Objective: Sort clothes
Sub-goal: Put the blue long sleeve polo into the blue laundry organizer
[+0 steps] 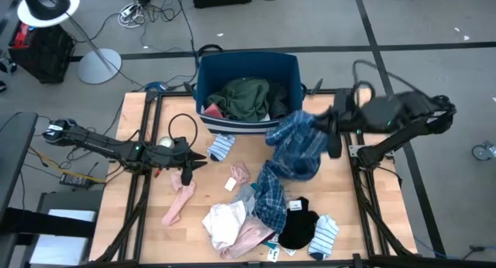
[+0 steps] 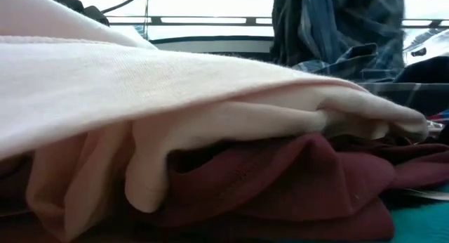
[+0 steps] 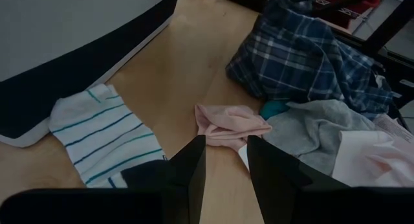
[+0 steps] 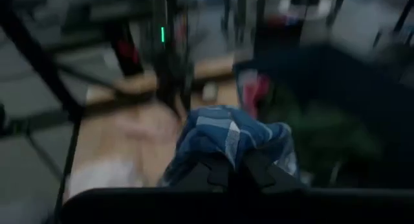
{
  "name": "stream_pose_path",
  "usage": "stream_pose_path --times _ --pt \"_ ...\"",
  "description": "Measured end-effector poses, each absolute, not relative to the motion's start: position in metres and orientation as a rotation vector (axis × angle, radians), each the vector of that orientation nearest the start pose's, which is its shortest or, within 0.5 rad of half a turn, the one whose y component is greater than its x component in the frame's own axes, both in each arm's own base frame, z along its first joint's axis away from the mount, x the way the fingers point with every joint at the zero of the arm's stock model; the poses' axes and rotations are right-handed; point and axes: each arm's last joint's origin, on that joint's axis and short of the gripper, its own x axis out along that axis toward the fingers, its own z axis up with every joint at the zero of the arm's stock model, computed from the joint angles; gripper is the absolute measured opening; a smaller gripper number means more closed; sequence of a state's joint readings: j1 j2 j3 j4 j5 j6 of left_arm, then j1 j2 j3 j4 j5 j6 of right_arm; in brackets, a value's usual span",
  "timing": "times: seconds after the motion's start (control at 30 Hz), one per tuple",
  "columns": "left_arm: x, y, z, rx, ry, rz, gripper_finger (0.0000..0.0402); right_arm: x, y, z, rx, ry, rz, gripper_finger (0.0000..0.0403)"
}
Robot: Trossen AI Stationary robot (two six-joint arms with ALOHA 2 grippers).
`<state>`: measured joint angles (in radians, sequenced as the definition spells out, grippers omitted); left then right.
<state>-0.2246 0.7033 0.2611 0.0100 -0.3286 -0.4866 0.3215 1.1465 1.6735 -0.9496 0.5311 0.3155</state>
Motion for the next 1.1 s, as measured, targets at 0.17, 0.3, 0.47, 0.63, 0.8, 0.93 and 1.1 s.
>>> stream_pose_path --times 0.17,0.3,0.47,0.63,0.8,0.93,1.1 --pt "0.151 -0.025 0.184 -0.362 0.374 0.201 0.0119 0.191 0.025 0.513 0.031 0.233 -0.282 0.0001" --pt "0.151 -0.025 0.184 -0.363 0.373 0.202 0.0119 0.221 0.005 0.526 -0.019 0.204 -0.268 0.0" --pt "0.151 -0.025 0.186 -0.359 0.358 0.196 0.0119 0.26 -0.032 0.544 -0.031 0.104 -0.22 0.0" --pt "0.151 -0.025 0.186 -0.358 0.358 0.196 0.0119 0.292 -0.079 0.562 -0.039 -0.049 -0.183 0.0" --pt "0.151 -0.025 0.186 -0.349 0.36 0.195 0.0119 0.314 -0.122 0.562 -0.043 -0.134 -0.218 0.0" --pt "0.151 -0.025 0.186 -0.333 0.361 0.193 0.0119 0.328 -0.153 0.534 -0.001 -0.003 -0.278 0.0" --pt "0.151 -0.025 0.186 -0.33 0.362 0.192 0.0119 0.348 -0.184 0.47 0.158 0.391 -0.349 0.0"
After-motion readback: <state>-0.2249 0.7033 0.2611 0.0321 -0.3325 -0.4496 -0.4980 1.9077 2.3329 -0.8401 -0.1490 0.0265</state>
